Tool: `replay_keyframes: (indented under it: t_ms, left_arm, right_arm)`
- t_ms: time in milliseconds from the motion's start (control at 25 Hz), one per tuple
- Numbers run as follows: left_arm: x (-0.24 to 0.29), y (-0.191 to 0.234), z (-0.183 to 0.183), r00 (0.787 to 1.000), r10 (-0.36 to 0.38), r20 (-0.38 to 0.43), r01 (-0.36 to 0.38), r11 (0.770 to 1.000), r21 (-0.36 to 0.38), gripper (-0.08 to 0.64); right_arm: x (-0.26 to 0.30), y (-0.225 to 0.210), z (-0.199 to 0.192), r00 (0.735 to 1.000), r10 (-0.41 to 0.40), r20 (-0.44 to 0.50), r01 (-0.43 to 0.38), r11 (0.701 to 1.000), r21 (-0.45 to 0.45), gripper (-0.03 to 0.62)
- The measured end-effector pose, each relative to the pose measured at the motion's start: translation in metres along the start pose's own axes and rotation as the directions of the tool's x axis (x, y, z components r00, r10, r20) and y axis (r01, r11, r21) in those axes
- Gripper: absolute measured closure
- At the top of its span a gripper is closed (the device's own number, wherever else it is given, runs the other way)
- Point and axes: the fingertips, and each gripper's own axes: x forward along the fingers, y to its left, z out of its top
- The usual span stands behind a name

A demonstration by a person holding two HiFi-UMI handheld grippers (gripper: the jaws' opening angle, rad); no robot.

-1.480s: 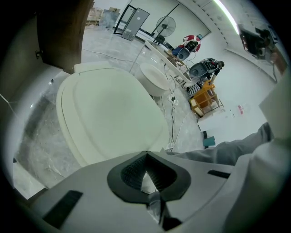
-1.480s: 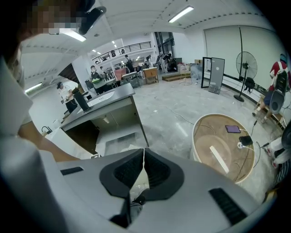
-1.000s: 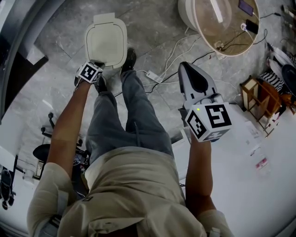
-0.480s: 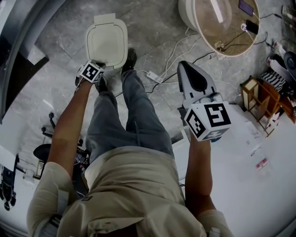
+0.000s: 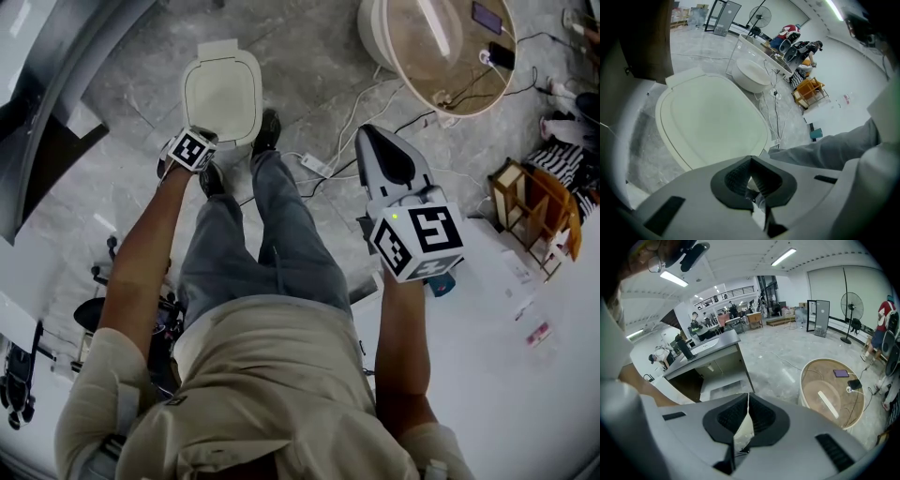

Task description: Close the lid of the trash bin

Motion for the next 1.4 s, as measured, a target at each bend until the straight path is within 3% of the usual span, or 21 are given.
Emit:
replay_keyframes:
  t_ms: [560, 720, 880, 1000, 1120, 1400]
  left_arm:
    - [-0.137, -0.026, 0.020, 0.989, 0.080, 0.124, -0.092, 0.992, 0.092, 0.546]
    - [-0.187, -0.039, 0.027, 0.974, 0.098, 0.203, -0.117, 0.989, 0.085, 0.546]
    - [-0.247, -0.057, 0.041, 0.946, 0.107, 0.306, -0.145, 0.984, 0.105, 0.546]
    - [-0.296, -0.072, 0.052, 0.912, 0.112, 0.394, -0.170, 0.979, 0.116, 0.546]
    - [-0.353, -0.085, 0.064, 0.862, 0.126, 0.490, -0.206, 0.972, 0.112, 0.546]
    - [-0.492, -0.128, 0.073, 0.704, 0.156, 0.693, -0.309, 0.946, 0.101, 0.546]
  right_arm:
    - [-0.053, 0.054, 0.075, 0.988, 0.031, 0.148, -0.023, 0.998, -0.056, 0.566]
    - [-0.075, 0.069, 0.100, 0.980, 0.035, 0.194, -0.020, 0.996, -0.082, 0.566]
    - [-0.097, 0.085, 0.120, 0.972, 0.036, 0.232, -0.011, 0.994, -0.108, 0.566]
    - [-0.112, 0.097, 0.133, 0.966, 0.039, 0.257, -0.006, 0.992, -0.130, 0.566]
    - [-0.126, 0.107, 0.147, 0.957, 0.044, 0.287, -0.002, 0.989, -0.146, 0.566]
    - [-0.167, 0.141, 0.170, 0.927, 0.065, 0.369, 0.001, 0.985, -0.174, 0.567]
